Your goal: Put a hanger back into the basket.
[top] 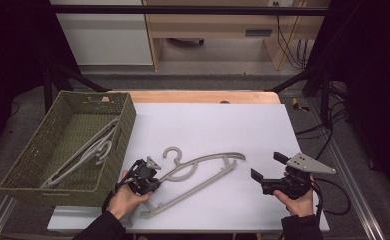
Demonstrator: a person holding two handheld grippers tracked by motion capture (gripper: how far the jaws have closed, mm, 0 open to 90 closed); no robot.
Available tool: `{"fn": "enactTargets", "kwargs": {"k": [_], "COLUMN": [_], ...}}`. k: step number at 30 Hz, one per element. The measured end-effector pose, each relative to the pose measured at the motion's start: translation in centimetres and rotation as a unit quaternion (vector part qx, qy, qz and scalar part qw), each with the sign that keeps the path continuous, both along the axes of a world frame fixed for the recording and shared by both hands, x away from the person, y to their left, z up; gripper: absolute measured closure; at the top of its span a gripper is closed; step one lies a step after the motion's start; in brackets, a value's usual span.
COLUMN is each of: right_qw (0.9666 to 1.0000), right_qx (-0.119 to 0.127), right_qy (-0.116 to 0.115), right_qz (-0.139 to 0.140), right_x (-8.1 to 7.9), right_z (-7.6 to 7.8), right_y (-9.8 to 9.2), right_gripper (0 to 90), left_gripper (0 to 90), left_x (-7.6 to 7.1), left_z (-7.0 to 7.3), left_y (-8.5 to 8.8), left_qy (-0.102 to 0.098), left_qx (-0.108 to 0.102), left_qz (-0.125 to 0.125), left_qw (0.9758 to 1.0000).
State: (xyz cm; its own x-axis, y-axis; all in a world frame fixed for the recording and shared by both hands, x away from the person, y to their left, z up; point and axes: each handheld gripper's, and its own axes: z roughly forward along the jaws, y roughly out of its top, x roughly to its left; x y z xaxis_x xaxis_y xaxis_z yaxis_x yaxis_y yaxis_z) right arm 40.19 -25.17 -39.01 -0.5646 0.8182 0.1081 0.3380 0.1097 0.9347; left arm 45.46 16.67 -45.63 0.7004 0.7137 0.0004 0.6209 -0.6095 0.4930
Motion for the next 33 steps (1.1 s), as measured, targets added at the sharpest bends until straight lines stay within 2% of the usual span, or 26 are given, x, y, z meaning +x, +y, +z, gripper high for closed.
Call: {"fn": "enactTargets", "kwargs": {"k": [2,7,10,11,14,20,21,27,28,29,30,32,33], "right_qw": [1.0,1.0,1.0,1.0,1.0,1.0,1.0,1.0,1.0,1.0,1.0,1.0,1.0], "right_qx": [0.001,0.001,0.001,0.002,0.001,0.002,0.002,0.001,0.001,0.002,0.002,0.003,0.001], "right_qy": [0.0,-0.004,-0.004,-0.003,-0.003,-0.004,-0.004,-0.004,-0.004,-0.004,-0.004,-0.004,-0.005], "right_qz": [0.0,0.001,0.001,0.0,0.001,0.001,0.001,0.002,0.001,0.002,0.002,0.003,0.002], "right_x": [0.0,-0.1,-0.1,-0.1,-0.1,-0.1,-0.1,-0.1,-0.1,-0.1,-0.1,-0.1,-0.1], "right_z": [0.0,0.1,0.1,0.1,0.1,0.1,0.1,0.1,0.1,0.1,0.1,0.1,0.1], "right_y": [-0.1,-0.2,-0.2,-0.3,-0.2,-0.3,-0.3,-0.3,-0.3,-0.3,-0.3,-0.3,-0.3], "right_gripper": [0.9,1.0,1.0,1.0,1.0,1.0,1.0,1.0,1.0,1.0,1.0,1.0,1.0], "left_gripper": [82.1,82.3,82.7,82.8,83.0,83.3,83.3,83.3,83.3,83.3,83.3,83.4,83.4], "left_x": [-0.2,-0.8,-1.4,-1.5,-1.9,-2.6,-2.7,-3.0,-3.1,-3.2,-3.4,-3.6,-3.7], "left_z": [0.1,0.9,2.2,2.4,3.1,4.1,4.2,3.9,3.9,4.1,4.3,4.7,4.9], "left_y": [0.2,0.6,0.8,0.8,0.9,0.7,0.6,0.0,-0.1,-0.1,0.0,-0.1,-0.1], "left_qy": [0.002,-0.018,-0.039,-0.048,-0.057,-0.075,-0.083,-0.075,-0.084,-0.084,-0.094,-0.098,-0.104], "left_qx": [-0.008,-0.035,-0.06,-0.063,-0.076,-0.084,-0.082,-0.084,-0.084,-0.084,-0.086,-0.087,-0.091], "left_qz": [0.002,0.002,0.003,0.001,-0.004,-0.014,-0.016,-0.024,-0.025,-0.026,-0.027,-0.03,-0.032], "left_qw": [1.0,0.9992,0.9974,0.9968,0.9955,0.9935,0.993,0.9933,0.9926,0.9926,0.9915,0.991,0.9899]}}
